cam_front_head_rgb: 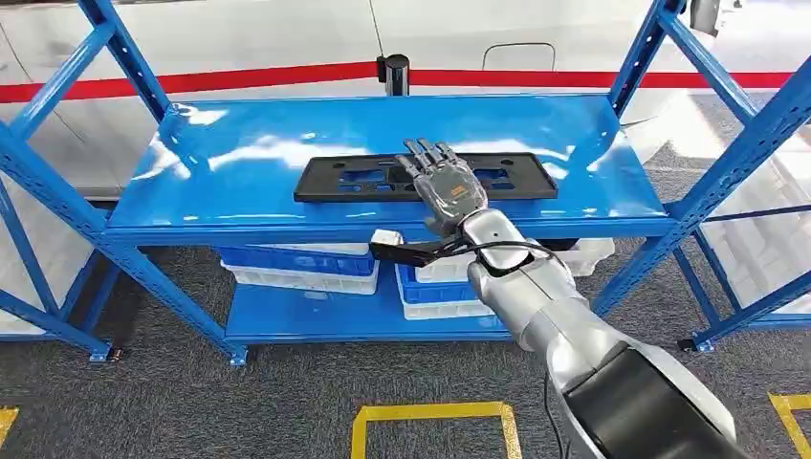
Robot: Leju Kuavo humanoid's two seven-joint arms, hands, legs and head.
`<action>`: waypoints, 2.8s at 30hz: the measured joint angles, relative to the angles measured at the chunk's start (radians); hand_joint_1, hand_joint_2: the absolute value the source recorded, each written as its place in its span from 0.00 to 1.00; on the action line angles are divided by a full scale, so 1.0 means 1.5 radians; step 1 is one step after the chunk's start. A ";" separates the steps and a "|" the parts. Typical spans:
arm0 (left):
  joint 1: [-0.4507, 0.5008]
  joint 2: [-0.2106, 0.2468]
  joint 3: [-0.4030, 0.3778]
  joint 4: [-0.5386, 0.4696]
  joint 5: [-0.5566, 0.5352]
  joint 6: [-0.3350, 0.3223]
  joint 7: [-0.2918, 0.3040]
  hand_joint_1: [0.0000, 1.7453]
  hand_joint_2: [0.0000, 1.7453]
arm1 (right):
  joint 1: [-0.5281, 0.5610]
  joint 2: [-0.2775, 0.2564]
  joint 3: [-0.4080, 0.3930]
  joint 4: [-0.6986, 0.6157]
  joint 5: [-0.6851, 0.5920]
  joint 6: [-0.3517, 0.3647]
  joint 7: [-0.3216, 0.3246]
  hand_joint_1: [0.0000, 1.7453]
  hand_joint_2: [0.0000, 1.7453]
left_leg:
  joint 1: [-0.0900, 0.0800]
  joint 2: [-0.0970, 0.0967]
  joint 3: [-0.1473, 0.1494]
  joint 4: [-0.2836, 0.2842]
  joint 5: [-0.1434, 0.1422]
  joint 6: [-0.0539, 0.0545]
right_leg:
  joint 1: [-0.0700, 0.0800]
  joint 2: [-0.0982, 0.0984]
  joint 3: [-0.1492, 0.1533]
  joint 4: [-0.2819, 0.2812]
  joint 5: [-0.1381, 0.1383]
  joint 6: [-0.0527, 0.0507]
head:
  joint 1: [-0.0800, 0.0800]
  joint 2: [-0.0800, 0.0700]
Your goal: Take the parts from the cabinet and place them on the table.
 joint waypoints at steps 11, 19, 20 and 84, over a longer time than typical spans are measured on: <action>-0.003 0.000 0.000 0.000 0.000 -0.001 -0.001 0.00 0.00 | 0.004 -0.010 -0.005 0.010 0.001 0.001 0.001 0.00 1.00 | 0.002 -0.002 0.046 0.008 -0.061 -0.033 | -0.019 -0.017 -0.071 -0.034 0.075 0.024 | 0.000 0.000; -0.002 0.000 0.000 0.000 -0.002 -0.002 -0.003 0.00 0.00 | 0.005 -0.006 -0.007 0.012 0.006 0.003 0.012 0.00 1.00 | 0.011 0.002 -0.084 0.225 -0.137 -0.052 | -0.015 -0.007 -0.049 -0.034 0.061 -0.016 | -0.007 0.000; -0.001 0.000 0.000 0.000 -0.002 -0.002 -0.003 0.00 0.00 | 0.008 -0.006 -0.007 0.013 0.005 0.004 0.012 0.00 1.00 | 0.011 0.002 -0.098 0.227 -0.135 -0.051 | -0.014 -0.006 -0.045 -0.034 0.057 -0.015 | -0.006 0.000; -0.016 -0.013 0.036 -0.006 0.008 0.116 -0.068 0.00 1.00 | -0.073 -0.117 -0.120 -0.288 -0.200 0.164 -0.212 0.93 1.00 | -0.010 -0.003 -0.024 0.030 -0.013 -0.024 | -0.007 -0.009 -0.046 -0.035 0.053 0.007 | -0.009 0.000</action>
